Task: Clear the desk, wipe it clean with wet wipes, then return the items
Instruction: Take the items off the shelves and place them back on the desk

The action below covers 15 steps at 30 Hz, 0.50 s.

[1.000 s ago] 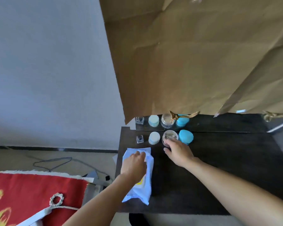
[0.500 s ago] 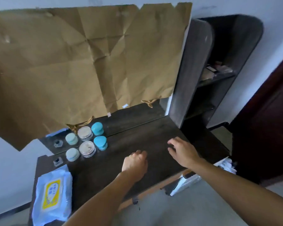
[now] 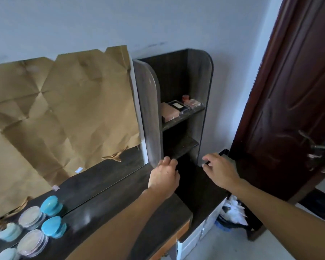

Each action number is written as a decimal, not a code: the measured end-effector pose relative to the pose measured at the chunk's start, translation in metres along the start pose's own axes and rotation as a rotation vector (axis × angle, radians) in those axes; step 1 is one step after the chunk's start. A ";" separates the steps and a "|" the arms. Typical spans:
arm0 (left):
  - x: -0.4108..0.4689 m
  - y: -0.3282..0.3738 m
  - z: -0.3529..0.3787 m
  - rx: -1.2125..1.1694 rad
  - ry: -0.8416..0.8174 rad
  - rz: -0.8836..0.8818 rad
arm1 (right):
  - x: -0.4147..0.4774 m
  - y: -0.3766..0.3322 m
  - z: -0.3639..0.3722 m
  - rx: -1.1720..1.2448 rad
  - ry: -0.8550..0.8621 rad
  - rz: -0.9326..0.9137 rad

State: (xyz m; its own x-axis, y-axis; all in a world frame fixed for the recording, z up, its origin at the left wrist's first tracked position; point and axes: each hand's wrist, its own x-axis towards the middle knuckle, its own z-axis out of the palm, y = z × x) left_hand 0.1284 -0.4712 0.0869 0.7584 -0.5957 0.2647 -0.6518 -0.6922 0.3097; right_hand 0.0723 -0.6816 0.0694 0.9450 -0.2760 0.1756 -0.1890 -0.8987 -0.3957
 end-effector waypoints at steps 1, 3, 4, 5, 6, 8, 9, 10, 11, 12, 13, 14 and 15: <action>0.021 0.002 0.000 -0.006 0.034 0.018 | 0.012 0.006 -0.004 -0.006 0.010 0.000; 0.063 0.005 -0.003 -0.003 0.092 0.038 | 0.037 0.018 -0.012 0.003 0.023 -0.001; 0.085 0.007 -0.006 0.010 0.118 0.034 | 0.050 0.023 -0.017 0.003 0.023 -0.005; 0.105 0.008 -0.009 0.026 0.140 0.023 | 0.063 0.028 -0.022 -0.003 0.023 -0.006; 0.126 0.009 -0.012 0.047 0.158 0.008 | 0.076 0.033 -0.027 -0.007 0.031 -0.005; 0.163 0.008 -0.016 0.096 0.184 -0.022 | 0.101 0.041 -0.036 -0.006 0.061 -0.005; 0.179 0.007 -0.017 0.107 0.190 -0.044 | 0.112 0.044 -0.040 -0.004 0.079 -0.008; 0.193 0.005 -0.016 0.097 0.189 -0.079 | 0.123 0.047 -0.043 -0.004 0.098 -0.014; 0.204 0.004 -0.014 0.066 0.179 -0.125 | 0.133 0.049 -0.046 -0.005 0.113 -0.020; 0.214 0.002 -0.012 0.021 0.167 -0.175 | 0.141 0.050 -0.049 -0.002 0.126 -0.031; 0.221 0.001 -0.009 -0.024 0.155 -0.223 | 0.150 0.050 -0.051 0.004 0.138 -0.045; 0.227 -0.002 -0.006 -0.059 0.146 -0.266 | 0.159 0.051 -0.052 0.010 0.153 -0.071; 0.232 -0.005 -0.004 -0.078 0.133 -0.303 | 0.168 0.050 -0.053 0.016 0.169 -0.109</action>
State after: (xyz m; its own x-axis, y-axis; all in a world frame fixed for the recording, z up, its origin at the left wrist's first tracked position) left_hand 0.3072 -0.6047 0.1503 0.9145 -0.3055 0.2653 -0.3985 -0.7934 0.4600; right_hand 0.2074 -0.7908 0.1268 0.9010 -0.2321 0.3666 -0.0826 -0.9213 -0.3801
